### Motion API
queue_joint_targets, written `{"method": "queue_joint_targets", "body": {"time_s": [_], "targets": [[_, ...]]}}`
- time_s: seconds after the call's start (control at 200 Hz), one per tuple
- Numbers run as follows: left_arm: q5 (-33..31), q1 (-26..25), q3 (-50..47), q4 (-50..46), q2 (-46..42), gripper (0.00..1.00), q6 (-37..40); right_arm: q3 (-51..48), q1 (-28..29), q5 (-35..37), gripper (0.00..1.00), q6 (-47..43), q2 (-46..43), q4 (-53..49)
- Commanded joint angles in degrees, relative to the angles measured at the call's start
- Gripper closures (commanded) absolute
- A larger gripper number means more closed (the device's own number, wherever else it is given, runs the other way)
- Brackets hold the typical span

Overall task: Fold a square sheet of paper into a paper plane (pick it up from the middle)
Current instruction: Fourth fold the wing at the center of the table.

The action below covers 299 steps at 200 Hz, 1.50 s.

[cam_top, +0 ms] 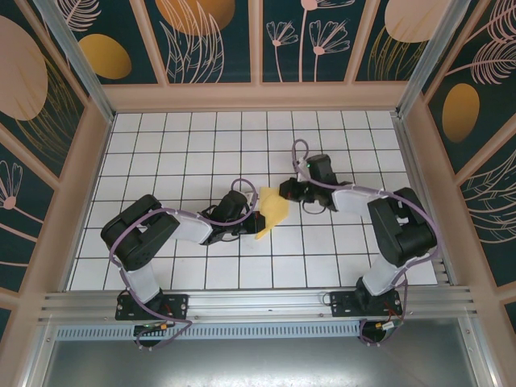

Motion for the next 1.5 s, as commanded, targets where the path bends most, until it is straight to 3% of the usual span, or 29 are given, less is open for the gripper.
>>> {"method": "queue_joint_targets", "body": {"time_s": [0.0,0.21,0.52,0.821,1.201,1.491], "targets": [[1.5,-0.2,-1.9,-11.1,2.3,1.00,0.1,-2.0,3.5,-1.4,0.97,3.5,1.6,2.4],[1.3,-0.3,-1.5,-11.5,1.2,1.00,0.2,-0.4,4.8,-2.6,0.97,5.1,7.3,3.5],[3.9,-0.2,-2.7,-11.4,-2.0,1.00,-0.4,4.8,4.8,5.7,0.97,5.4,15.3,-9.8],[6.9,-0.3,-7.2,-11.5,-8.8,0.99,-1.0,4.9,4.8,7.2,0.97,6.2,16.8,-11.5],[-5.5,-0.3,-5.1,-11.1,-21.5,0.92,-1.5,4.9,4.8,7.5,0.97,6.4,16.7,-11.8],[2.9,-0.3,-2.7,-1.8,-12.3,0.86,-4.3,4.0,4.8,4.0,0.95,6.5,15.5,-8.8]]}}
